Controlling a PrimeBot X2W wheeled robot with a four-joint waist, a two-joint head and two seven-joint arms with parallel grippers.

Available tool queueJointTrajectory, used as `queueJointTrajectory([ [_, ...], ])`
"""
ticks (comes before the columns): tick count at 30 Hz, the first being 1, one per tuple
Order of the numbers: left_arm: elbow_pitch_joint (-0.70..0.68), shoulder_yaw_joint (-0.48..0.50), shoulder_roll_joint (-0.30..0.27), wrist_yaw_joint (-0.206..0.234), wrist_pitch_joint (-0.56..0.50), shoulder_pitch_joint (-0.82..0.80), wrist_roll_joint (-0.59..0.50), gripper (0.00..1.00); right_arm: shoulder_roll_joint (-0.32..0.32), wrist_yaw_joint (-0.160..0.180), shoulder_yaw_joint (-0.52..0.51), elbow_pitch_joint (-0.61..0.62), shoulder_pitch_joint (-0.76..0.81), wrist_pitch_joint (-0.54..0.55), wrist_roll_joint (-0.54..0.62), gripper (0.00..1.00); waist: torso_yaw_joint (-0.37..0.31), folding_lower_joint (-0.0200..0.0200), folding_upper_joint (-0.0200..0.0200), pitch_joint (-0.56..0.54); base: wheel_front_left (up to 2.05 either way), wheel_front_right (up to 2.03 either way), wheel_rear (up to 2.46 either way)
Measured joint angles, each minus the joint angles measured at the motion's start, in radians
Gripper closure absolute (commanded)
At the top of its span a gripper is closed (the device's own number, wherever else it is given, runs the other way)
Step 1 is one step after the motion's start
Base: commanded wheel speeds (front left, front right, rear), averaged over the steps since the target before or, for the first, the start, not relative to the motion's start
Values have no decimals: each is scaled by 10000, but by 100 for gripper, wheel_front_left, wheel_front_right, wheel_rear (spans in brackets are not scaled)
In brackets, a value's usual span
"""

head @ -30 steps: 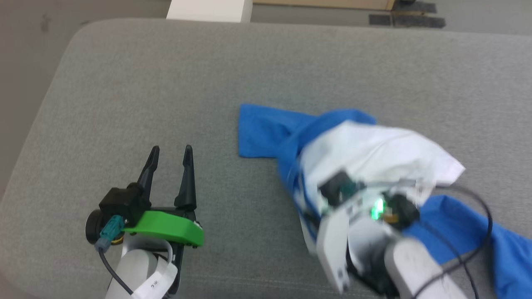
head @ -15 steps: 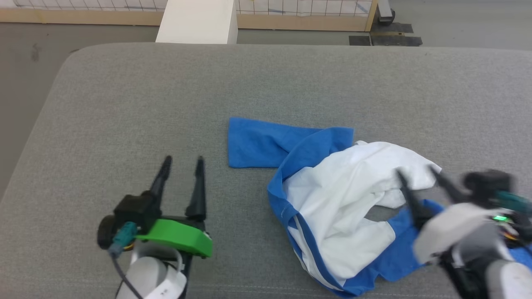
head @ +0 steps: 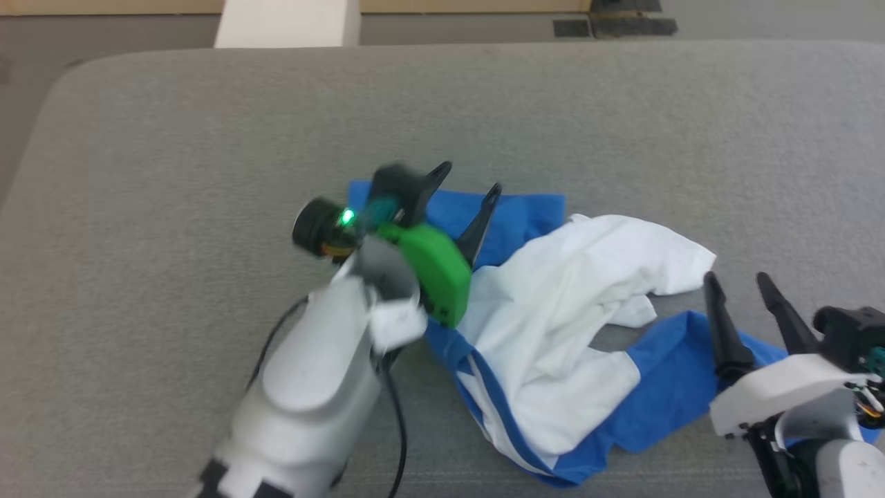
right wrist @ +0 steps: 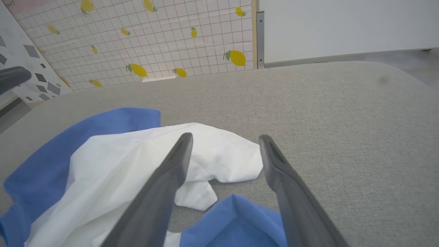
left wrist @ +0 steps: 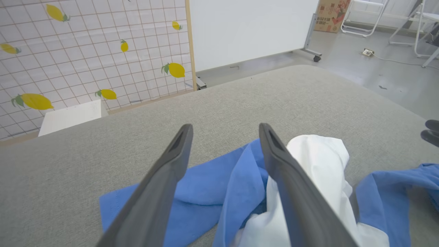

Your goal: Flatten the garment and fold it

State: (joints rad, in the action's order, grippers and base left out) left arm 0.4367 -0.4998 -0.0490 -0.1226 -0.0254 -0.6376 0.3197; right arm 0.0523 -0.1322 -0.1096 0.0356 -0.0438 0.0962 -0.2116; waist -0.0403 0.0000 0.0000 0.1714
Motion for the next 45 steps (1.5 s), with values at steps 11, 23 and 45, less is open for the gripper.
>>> queueJointTrajectory([
  [11, 2629, -1432, 0, 140, -4222, -2644, 1124, 0, -8, 0, 779, -293, -400, -178, -286, 0, -979, 0, 0, 616, 0, 0, 0],
  [23, 3333, -1682, -140, 671, -5363, -3229, 1384, 100, -4, 0, 943, -596, -597, -395, -391, 0, -1428, 0, 0, 1019, 0, 0, 0],
  [45, -920, 2476, -2587, 3914, 1179, 3415, 2997, 100, -10, 0, 194, -309, -209, 207, -257, 0, 551, 0, 0, -171, 0, 0, 0],
])
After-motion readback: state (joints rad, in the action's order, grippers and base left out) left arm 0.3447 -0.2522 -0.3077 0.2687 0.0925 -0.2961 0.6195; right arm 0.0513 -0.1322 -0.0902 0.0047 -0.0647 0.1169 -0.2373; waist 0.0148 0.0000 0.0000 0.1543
